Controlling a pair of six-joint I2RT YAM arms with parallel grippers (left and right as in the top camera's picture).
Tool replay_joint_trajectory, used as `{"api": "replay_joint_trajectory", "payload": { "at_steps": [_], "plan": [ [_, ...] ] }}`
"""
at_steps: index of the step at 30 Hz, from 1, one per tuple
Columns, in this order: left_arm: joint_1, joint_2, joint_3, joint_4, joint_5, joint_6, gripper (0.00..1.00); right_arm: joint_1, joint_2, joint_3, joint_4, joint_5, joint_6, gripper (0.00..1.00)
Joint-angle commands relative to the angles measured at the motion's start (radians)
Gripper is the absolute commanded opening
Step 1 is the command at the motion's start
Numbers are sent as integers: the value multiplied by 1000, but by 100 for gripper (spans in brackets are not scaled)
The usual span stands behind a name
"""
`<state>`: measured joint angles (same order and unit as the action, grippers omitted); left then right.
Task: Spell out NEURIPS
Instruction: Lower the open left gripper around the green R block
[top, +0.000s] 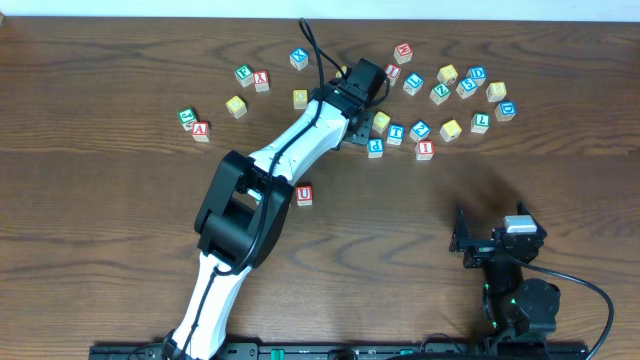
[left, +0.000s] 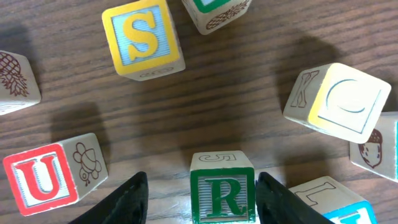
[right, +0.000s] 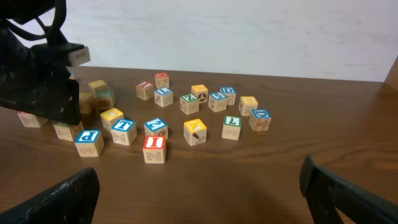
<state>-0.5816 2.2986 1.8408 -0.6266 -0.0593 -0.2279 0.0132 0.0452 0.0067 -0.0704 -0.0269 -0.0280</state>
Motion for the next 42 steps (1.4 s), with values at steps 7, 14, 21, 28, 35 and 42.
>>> {"api": "replay_joint_trajectory", "payload": {
  "at_steps": [7,14,21,28,35,42],
  "plan": [
    [2,18,18,-3,-19,10,54,-6,-3,-1,-5,-2,16,99],
    [2,19,13,-3,-19,9,54,-6,-3,-1,-5,-2,16,99],
    [2,19,6,-3,-19,6,51,-6,-3,-1,-5,-2,16,99],
    [2,19,-14,16,-19,5,50,-6,-3,-1,-5,-2,16,99],
    [2,26,-21,26,-19,5,50,-6,-3,-1,-5,-2,16,99],
    [2,43,-21,22,-4,2,50,-6,-3,-1,-5,-2,16,99]
  ]
}}
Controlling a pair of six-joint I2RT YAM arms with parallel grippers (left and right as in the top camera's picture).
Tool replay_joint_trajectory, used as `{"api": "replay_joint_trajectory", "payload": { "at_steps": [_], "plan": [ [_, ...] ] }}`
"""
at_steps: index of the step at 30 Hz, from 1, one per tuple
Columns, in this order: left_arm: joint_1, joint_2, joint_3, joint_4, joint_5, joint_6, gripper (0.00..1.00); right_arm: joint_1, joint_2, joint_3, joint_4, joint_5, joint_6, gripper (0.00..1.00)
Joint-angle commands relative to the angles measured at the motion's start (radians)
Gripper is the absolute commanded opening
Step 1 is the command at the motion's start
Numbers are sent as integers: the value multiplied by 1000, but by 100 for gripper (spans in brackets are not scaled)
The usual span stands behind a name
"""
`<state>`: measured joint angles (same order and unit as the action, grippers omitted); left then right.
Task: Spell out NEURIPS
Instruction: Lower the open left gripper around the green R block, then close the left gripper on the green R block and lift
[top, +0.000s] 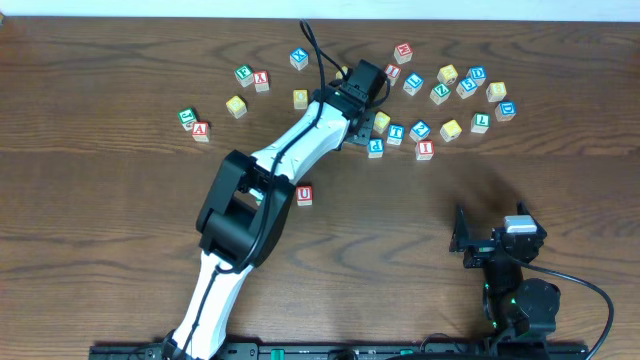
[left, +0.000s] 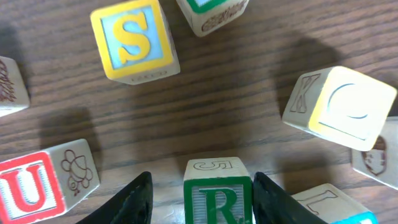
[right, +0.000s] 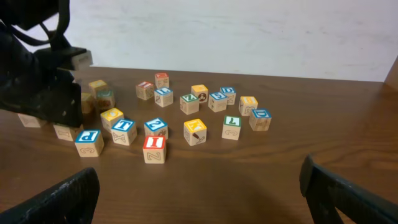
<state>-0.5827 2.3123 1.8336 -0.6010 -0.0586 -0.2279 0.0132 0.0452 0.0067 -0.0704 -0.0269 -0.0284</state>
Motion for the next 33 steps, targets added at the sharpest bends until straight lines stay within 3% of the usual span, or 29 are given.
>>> {"api": "replay_joint_trajectory", "payload": {
  "at_steps": [1,21,26,33],
  "plan": [
    [3,29,-13,-6,-4,2,50,-6,-3,-1,-5,-2,17,99],
    [3,29,-13,12,-2,3,48,-6,-3,-1,-5,-2,17,99],
    [3,29,-13,10,-2,3,34,-6,-3,-1,-5,-2,16,99],
    [3,29,-13,8,-1,3,34,-6,-3,-1,-5,-2,17,99]
  ]
}}
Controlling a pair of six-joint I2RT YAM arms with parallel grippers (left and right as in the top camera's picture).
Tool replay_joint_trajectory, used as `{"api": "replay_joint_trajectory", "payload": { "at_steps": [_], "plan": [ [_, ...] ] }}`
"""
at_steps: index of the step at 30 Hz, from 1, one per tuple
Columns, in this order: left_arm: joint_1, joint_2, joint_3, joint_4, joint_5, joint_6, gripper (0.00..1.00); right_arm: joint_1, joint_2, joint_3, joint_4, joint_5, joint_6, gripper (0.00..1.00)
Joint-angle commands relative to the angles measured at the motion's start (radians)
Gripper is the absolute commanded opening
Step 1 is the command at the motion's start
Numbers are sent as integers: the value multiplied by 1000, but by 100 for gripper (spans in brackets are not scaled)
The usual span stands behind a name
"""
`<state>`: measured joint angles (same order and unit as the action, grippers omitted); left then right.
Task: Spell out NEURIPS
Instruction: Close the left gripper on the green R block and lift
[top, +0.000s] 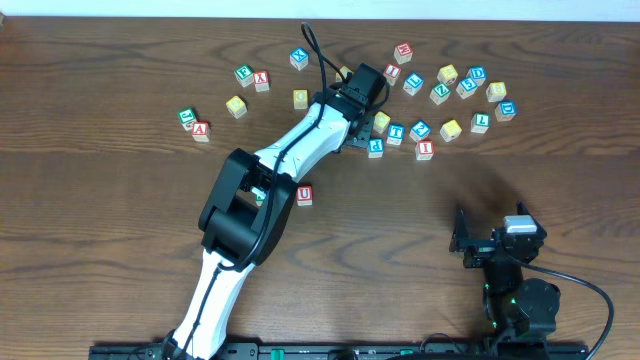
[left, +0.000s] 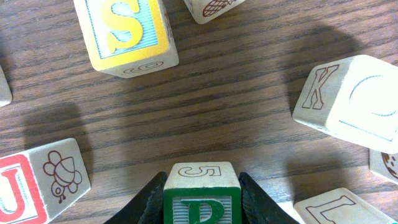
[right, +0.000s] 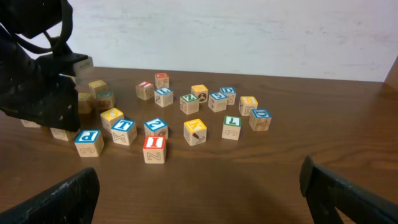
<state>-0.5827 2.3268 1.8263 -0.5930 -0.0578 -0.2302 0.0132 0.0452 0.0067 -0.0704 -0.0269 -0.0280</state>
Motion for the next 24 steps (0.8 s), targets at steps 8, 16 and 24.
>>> {"api": "replay_joint_trajectory", "payload": {
  "at_steps": [8,16,24],
  "plan": [
    [3,15,1,-6,-2,5,34,-6,-3,-1,-5,-2,16,99],
    [3,4,23,-33,-2,5,32,-6,-3,-1,-5,-2,16,99],
    [-2,-54,23,-46,-2,5,25,-6,-3,-1,-5,-2,16,99]
  ]
}}
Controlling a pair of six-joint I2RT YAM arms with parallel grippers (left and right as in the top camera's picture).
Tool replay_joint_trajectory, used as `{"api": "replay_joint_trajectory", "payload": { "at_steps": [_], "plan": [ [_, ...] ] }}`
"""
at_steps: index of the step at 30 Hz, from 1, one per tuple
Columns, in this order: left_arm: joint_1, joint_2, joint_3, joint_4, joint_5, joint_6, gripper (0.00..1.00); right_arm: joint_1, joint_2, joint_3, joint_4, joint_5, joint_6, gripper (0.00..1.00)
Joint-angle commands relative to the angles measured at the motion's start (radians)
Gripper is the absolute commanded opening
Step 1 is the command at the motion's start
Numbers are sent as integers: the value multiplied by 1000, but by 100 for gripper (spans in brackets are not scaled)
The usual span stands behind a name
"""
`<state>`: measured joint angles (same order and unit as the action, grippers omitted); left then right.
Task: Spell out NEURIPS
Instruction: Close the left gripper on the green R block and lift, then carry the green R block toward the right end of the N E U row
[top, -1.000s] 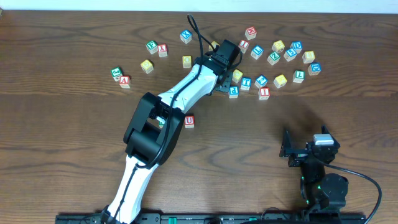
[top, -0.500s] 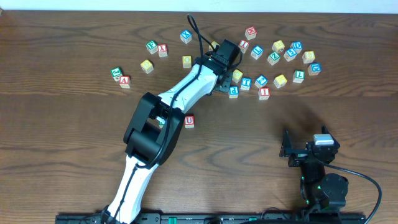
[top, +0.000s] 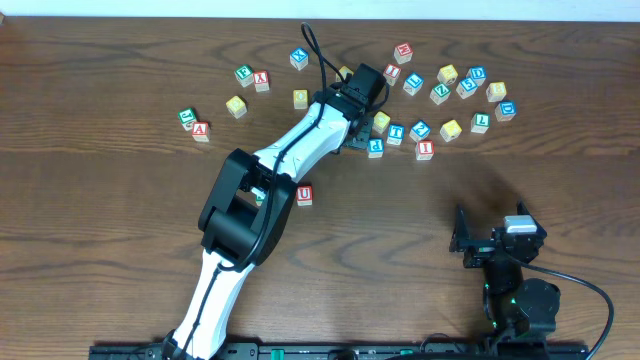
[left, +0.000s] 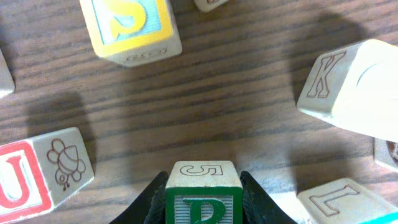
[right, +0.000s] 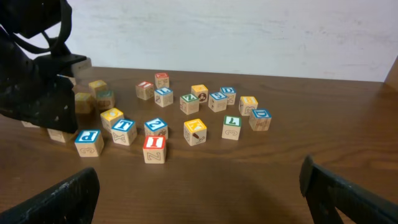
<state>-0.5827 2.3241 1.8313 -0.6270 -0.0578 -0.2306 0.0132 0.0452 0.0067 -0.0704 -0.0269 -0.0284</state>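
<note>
My left gripper (left: 202, 185) is shut on a green R block (left: 202, 202) that has a "5" on its upper face. In the overhead view the left gripper (top: 360, 100) reaches into the left side of the block cluster at the far middle. Close around it lie a yellow-and-blue S block (left: 130, 28), a red U block (left: 28, 186), a K block (left: 348, 87) and an L block (left: 342, 202). Another red U block (top: 304, 194) lies alone beside the left arm. A blue P block (right: 89, 142) and a red I block (right: 154, 149) sit at the cluster's near edge. My right gripper (right: 205, 193) is open over bare wood.
Several more letter blocks spread along the far right (top: 470, 90), and a smaller group lies at the far left (top: 215, 105). The left arm (top: 290, 150) stretches diagonally across the table's middle. The right arm (top: 500, 250) sits folded at the near right.
The left gripper stays shut on the R block. In its wrist view the neighbouring blocks have shifted slightly: the S block sits nearer the top edge and more of the red U shows.
The left gripper stood open astride the green R block, with wide gaps at both sides. Then the fingers stood closer to it. Then they were shut against its sides, and they hold it now. The right arm has stayed still, open, throughout.
</note>
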Motion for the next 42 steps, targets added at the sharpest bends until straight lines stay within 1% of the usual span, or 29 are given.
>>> {"api": "replay_joint_trajectory", "payload": {
  "at_steps": [1,12,17,21,24,25,27,28,30,34,38,42],
  "plan": [
    [-5,-60,18,-12,-2,5,24,-6,-3,-1,-5,-2,17,99],
    [-30,-98,18,-23,-2,5,24,-6,-3,-1,-5,-2,17,99],
    [-34,-142,18,-76,-2,5,24,-6,-3,-1,-5,-2,17,99],
    [-35,-204,18,-155,-2,3,22,-6,-3,-1,-5,-2,17,99],
    [-37,-249,18,-219,-3,-35,19,-6,-3,-1,-5,-2,17,99],
    [-38,-261,18,-238,-3,-49,15,-6,-3,-1,-5,-2,17,99],
    [-39,-277,18,-280,-6,-91,13,-6,-3,-1,-5,-2,17,99],
    [-43,-280,18,-315,-6,-140,13,-6,-3,-1,-5,-2,17,99],
    [-50,-280,13,-341,-6,-179,12,-6,-3,-1,-5,-2,17,99],
    [-82,-280,-18,-341,-14,-211,10,-6,-3,-1,-5,-2,17,99],
    [-132,-280,-53,-340,-64,-243,10,-6,-3,-1,-5,-2,17,99],
    [-188,-280,-101,-304,-126,-265,10,-6,-3,-1,-5,-2,17,99]
  ]
}}
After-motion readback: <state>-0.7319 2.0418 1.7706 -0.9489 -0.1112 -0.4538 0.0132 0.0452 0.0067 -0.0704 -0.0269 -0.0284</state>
